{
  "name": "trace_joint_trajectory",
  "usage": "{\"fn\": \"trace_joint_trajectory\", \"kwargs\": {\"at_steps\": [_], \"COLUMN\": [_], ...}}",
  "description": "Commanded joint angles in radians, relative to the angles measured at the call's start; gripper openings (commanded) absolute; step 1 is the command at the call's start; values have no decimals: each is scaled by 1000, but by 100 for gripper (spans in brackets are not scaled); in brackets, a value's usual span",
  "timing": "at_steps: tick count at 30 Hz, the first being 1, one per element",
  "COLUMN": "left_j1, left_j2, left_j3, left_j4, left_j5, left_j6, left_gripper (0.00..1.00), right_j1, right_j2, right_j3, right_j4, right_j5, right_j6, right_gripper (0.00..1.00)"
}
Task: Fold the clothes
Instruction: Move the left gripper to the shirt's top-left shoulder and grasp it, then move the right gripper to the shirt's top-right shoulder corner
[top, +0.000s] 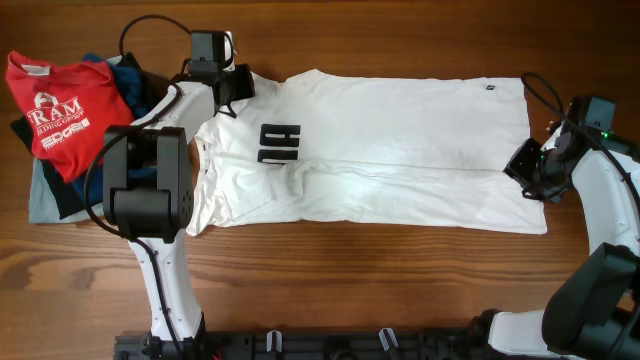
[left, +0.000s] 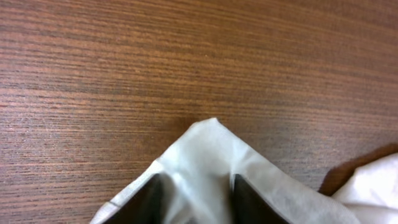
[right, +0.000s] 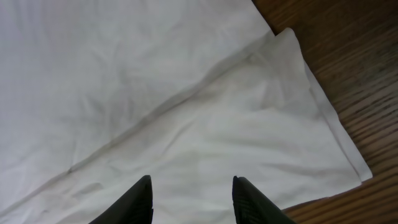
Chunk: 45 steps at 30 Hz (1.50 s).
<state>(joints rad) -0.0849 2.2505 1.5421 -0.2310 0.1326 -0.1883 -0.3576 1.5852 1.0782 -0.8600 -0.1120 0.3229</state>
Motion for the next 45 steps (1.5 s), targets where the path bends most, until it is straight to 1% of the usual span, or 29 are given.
{"fn": "trace_joint_trajectory", "kwargs": {"at_steps": [1, 3, 6, 9, 11, 14, 21, 24, 29, 31, 34, 37, 39, 43, 45], "left_j1": [-9, -14, -23, -28, -29, -29, -28, -29, -29, -29, -29, -29, -29, -29, -29], "left_j2": [37, 37, 37, 36, 34, 20, -82, -126, -126, -126, -126, -126, -126, -126, -126], "left_j3": [3, 3, 3, 3, 3, 3, 3, 3, 3, 3, 3, 3, 3, 3, 3], "left_j4": [-12, -12, -13, -14, -29, -68, -169, -216, -270, -274, -280, -299, -310, -313, -316], "left_j5": [17, 16, 16, 17, 16, 16, 5, -18, -18, -18, -17, -13, -13, 7, 9], "left_j6": [1, 2, 1, -1, -2, -2, -6, -47, -95, -112, -112, -112, -112, -112, -112], "left_gripper": [33, 29, 20, 8, 4, 4, 4, 4, 4, 4, 4, 4, 4, 4, 4], "right_j1": [3, 3, 3, 3, 3, 3, 3, 3, 3, 3, 3, 3, 3, 3, 3], "right_j2": [-23, -23, -23, -23, -23, -23, -22, -22, -22, -21, -18, 0, 23, 111, 171], "right_j3": [21, 21, 21, 21, 21, 21, 21, 21, 21, 21, 21, 21, 21, 21, 24], "right_j4": [-2, -2, -2, -2, -1, -1, -1, 4, 46, 85, 148, 237, 293, 447, 536], "right_j5": [-9, -9, -9, -9, -8, -8, -8, -8, -9, -9, -10, -14, -26, -25, -39], "right_j6": [-13, -13, -14, -13, -13, -13, -13, -10, -8, -8, -18, -59, -85, -85, -91], "right_gripper": [42, 42, 42, 42, 42, 42, 42, 42, 42, 45, 49, 56, 56, 61, 65]}}
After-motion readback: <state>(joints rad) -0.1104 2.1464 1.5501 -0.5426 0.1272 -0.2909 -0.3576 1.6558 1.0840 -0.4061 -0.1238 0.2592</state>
